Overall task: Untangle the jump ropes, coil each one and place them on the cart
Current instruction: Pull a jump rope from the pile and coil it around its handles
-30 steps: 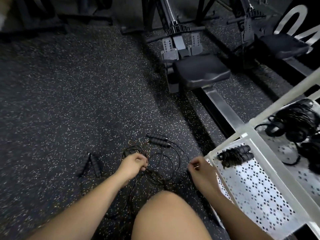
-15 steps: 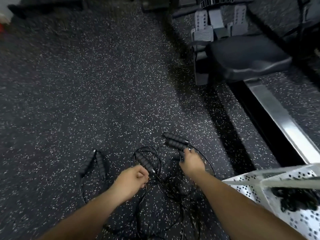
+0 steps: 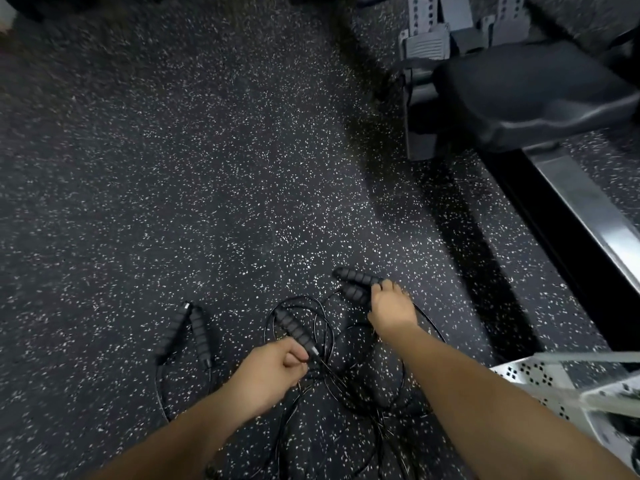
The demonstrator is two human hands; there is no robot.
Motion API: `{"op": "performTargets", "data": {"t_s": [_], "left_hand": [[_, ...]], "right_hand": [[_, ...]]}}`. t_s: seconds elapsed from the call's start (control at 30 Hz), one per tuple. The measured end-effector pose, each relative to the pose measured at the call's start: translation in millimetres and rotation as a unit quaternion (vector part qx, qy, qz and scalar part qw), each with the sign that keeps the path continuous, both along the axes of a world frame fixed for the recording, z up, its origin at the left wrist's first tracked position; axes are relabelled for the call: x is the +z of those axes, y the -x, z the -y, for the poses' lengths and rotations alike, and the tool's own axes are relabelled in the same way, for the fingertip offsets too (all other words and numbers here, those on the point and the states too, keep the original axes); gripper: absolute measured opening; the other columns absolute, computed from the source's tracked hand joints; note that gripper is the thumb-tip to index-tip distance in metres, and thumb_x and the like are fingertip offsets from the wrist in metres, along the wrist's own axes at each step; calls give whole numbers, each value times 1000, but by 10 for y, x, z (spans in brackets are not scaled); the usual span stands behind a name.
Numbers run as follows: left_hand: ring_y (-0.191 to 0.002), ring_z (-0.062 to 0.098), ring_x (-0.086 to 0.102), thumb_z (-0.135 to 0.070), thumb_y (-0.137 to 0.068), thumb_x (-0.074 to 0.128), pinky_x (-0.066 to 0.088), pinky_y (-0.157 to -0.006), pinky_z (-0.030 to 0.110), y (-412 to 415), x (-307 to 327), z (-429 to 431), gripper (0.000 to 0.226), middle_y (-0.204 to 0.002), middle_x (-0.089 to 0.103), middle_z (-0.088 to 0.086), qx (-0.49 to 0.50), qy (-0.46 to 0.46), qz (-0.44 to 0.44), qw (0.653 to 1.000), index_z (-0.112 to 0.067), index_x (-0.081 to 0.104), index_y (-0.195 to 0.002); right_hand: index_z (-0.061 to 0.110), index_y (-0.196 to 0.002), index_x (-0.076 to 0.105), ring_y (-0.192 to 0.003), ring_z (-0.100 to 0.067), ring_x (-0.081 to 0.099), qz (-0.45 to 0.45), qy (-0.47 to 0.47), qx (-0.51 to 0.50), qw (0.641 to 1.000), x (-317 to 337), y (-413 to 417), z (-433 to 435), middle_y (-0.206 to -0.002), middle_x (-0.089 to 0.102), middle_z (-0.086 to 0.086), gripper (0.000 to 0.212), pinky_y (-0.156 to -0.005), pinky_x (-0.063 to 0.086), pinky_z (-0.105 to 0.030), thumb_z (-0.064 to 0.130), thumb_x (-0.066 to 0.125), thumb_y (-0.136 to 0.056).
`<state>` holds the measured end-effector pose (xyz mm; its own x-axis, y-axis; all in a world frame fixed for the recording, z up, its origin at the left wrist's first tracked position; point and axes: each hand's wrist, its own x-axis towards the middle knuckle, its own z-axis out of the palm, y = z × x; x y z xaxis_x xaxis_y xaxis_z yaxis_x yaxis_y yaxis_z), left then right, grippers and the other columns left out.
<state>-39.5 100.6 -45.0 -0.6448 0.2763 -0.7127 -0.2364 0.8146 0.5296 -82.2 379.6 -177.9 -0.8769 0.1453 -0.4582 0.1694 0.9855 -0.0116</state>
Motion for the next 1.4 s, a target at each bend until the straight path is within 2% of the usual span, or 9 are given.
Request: {"op": "performTargets", "data": {"t_s": [0.17, 0.27, 0.37, 0.53, 0.63, 0.8, 0.93, 1.17, 1.4], "left_hand": [[-70, 2, 67, -34, -102, 70, 48, -57, 17, 186, 160, -8, 15, -102, 74, -14, -1, 4, -16, 1000, -39, 66, -116], [-89, 22, 75, -39, -97, 77, 59, -71, 31, 242, 345, -68, 26, -106, 74, -12, 9, -8, -15, 1000, -41, 63, -119], [-95, 12, 74, -45, -87, 86, 60, -85, 34, 246, 619, -191, 48, -113, 70, -16, 1, -26, -20, 999, -42, 59, -127], [-116, 7, 64, -44, -72, 94, 58, -102, 37, 187, 1163, -375, 84, -134, 62, -15, -1, -58, -61, 996, -40, 48, -143], [-91, 11, 71, -35, -79, 86, 60, -75, 31, 102, 1464, -407, 55, -114, 73, -8, 16, -71, -77, 994, -38, 54, -123], [-102, 12, 75, -38, -84, 86, 58, -88, 33, -166, 1962, -231, 38, -107, 79, -17, 67, -147, -61, 985, -42, 69, -119], [-77, 8, 69, -32, -91, 84, 50, -70, 22, -433, 2232, -49, 13, -84, 77, -14, 88, -161, -70, 980, -29, 74, -100], [-111, 6, 71, -45, -103, 68, 49, -103, 36, -846, 2628, 228, 10, -111, 78, -24, 93, -148, -83, 981, -42, 75, -97], [-99, 9, 68, -34, -113, 52, 50, -85, 32, -1110, 2932, 560, 27, -105, 78, -17, 96, -121, -135, 979, -33, 77, -102]], "right_hand": [[18, -133, 50, -104, -29, 67, -39, 128, -132, 982, 494, -110, 100, -129, 54, -6, 48, -81, 56, -39, 38, 75, -97], [20, -120, 58, -94, -21, 64, -85, 226, -210, 947, 917, -242, 174, -116, 61, -1, 35, -81, 56, -37, 35, 76, -93], [26, -106, 61, -84, -11, 67, -113, 321, -253, 906, 1475, -383, 283, -103, 71, 3, 21, -71, 54, -32, 31, 75, -90], [31, -99, 64, -85, -15, 74, -123, 457, -274, 837, 2509, -616, 518, -92, 76, 8, 18, -81, 63, -44, 31, 77, -86], [29, -102, 66, -87, -15, 69, -138, 504, -261, 812, 3060, -713, 630, -93, 74, 7, 19, -83, 60, -42, 29, 79, -87], [21, -105, 68, -78, -18, 64, -147, 603, -257, 741, 3897, -940, 800, -94, 71, -15, 24, -82, 60, -50, 22, 81, -85], [15, -106, 66, -74, -17, 62, -147, 686, -238, 671, 4502, -1165, 882, -90, 67, -9, 20, -78, 56, -42, 13, 79, -90], [4, -115, 57, -79, -17, 67, -158, 792, -188, 558, 5653, -1590, 956, -87, 71, -5, 17, -72, 59, -27, 8, 66, -101], [7, -95, 67, -91, -23, 75, -219, 848, -275, 396, 6214, -1902, 1243, -84, 72, -7, 6, -85, 62, -25, 11, 67, -99]]}}
